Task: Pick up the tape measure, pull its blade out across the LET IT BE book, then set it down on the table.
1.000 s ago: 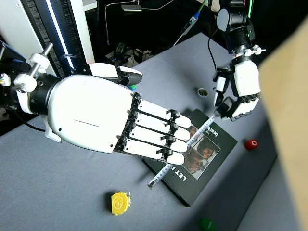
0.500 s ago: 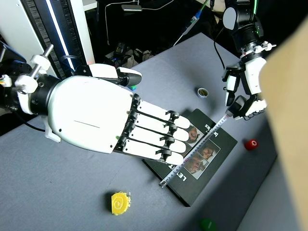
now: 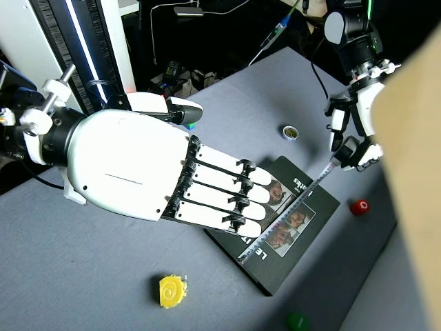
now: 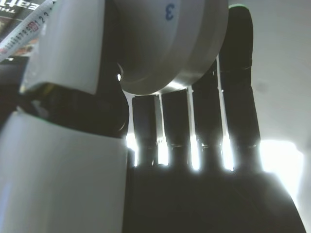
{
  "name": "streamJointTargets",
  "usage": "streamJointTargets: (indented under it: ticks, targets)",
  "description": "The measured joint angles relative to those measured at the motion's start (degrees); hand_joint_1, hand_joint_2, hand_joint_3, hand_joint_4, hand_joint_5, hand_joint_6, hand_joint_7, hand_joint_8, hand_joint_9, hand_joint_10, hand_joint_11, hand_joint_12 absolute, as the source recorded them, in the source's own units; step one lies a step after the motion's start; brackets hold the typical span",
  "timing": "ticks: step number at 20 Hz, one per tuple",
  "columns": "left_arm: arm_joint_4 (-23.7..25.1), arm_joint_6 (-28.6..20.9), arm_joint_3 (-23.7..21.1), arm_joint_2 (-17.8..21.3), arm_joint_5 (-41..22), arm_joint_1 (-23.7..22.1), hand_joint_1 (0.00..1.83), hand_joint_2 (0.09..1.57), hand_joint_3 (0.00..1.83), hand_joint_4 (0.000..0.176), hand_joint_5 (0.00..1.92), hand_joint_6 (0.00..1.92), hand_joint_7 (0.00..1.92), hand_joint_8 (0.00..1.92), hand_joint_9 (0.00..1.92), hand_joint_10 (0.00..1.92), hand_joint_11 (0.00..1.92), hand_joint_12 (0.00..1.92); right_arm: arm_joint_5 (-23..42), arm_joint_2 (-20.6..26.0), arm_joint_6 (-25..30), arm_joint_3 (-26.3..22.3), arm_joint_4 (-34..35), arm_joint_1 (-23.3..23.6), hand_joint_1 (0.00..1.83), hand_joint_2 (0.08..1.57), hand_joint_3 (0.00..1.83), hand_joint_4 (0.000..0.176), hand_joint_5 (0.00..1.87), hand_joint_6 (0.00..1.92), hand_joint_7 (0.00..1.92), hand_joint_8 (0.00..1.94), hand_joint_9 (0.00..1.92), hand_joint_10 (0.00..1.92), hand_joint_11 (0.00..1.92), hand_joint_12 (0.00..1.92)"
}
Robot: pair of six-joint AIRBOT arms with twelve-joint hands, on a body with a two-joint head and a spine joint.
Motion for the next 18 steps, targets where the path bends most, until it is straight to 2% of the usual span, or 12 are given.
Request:
streamJointTargets:
  ticks: [9,14,18]
  targets:
    - [0.02,0.24,-0.35,-0.33,-0.31,-0.57,1.38,1.09,0.0,0.0,1.06,0.66,1.08,0.88,0.89,1.26,0.79,1.15,-0.04,0.0,0.0,0.0,0.0,-0.02,0.0,1.02,0.0,0.0,0.0,0.0,0.0,0.0,0.0,0.0,0.0,0.11]
    - [0.0,0.07,-4.39,0.74,-1.11,-3.08,1.38,1.09,0.0,0.0,1.02,0.74,1.07,0.87,0.88,1.27,0.76,1.16,-0.09,0.0,-0.15,0.0,0.0,-0.02,0.0,1.02,0.0,0.0,0.0,0.0,0.0,0.0,0.0,0.0,0.0,0.11]
    - [0.02,0.7,-7.37,2.4,-3.3,-5.64,1.38,1.09,0.0,0.0,1.02,0.73,1.07,0.88,0.89,1.27,0.77,1.17,-0.09,0.0,-0.17,0.0,0.0,-0.02,0.0,1.02,0.0,0.0,0.0,0.0,0.0,0.0,0.0,0.0,0.0,0.13]
